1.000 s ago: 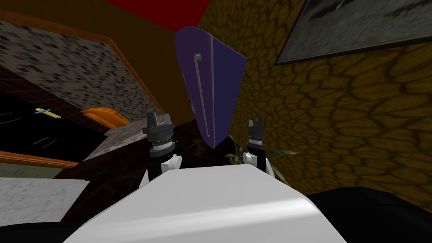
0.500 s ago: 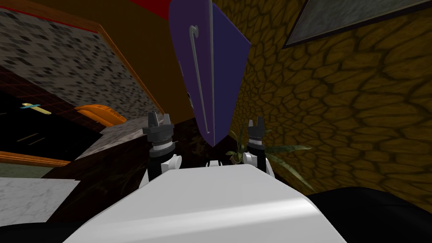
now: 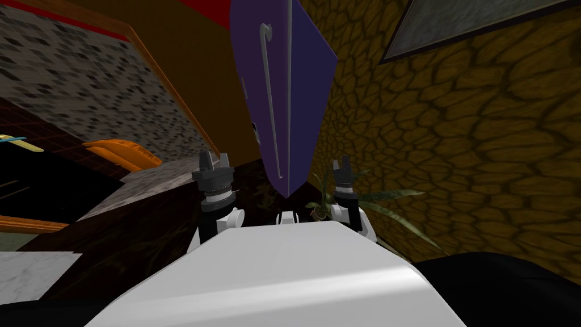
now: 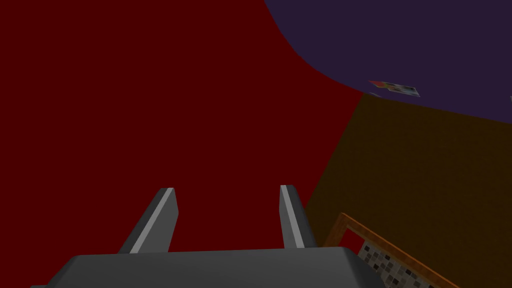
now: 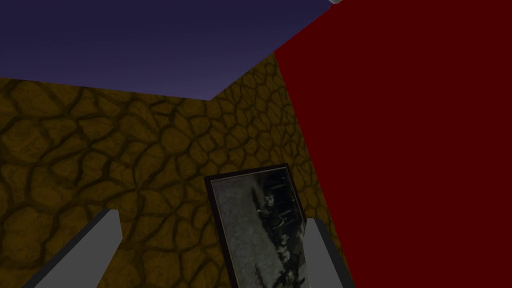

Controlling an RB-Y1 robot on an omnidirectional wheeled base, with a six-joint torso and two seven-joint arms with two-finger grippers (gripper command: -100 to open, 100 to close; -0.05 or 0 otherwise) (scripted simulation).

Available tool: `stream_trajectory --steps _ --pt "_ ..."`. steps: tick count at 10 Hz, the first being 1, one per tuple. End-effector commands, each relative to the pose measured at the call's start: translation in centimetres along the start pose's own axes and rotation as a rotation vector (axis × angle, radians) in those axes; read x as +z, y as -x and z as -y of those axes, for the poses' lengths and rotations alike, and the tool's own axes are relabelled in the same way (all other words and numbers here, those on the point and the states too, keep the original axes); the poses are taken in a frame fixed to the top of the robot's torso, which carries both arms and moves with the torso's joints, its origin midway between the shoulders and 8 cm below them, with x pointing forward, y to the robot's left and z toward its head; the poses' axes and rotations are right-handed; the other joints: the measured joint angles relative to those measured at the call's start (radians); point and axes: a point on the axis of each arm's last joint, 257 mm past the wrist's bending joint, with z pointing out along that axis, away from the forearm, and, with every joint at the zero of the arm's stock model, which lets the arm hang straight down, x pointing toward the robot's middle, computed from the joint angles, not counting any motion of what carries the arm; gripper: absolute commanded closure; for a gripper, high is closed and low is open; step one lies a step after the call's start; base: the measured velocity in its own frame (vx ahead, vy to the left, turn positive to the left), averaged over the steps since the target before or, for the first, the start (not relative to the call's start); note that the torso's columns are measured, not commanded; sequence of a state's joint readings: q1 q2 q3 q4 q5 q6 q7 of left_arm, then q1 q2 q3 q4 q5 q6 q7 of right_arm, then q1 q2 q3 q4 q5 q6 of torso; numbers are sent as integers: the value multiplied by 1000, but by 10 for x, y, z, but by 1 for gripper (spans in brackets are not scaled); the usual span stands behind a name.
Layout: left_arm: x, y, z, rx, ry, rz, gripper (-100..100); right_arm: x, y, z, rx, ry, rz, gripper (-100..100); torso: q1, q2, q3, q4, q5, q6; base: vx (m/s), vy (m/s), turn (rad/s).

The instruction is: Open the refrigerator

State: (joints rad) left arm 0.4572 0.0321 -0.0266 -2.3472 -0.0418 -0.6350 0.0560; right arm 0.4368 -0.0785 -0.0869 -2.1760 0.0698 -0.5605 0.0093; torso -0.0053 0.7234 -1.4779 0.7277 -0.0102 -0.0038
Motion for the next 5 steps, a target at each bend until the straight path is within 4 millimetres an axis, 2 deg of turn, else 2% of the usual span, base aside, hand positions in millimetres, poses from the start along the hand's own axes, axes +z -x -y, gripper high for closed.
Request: stream_trajectory --steps 1,5 --pt "0 0 0 0 0 0 0 -3 -12 20 -108 -26 -101 -100 0 -2 -1 -1 -1 -1 17 138 -82" --pt "0 0 0 0 0 0 0 -1 -20 47 -336 -23 -258 -100 -6 -10 -6 -4 -4 -2 56 189 -106"
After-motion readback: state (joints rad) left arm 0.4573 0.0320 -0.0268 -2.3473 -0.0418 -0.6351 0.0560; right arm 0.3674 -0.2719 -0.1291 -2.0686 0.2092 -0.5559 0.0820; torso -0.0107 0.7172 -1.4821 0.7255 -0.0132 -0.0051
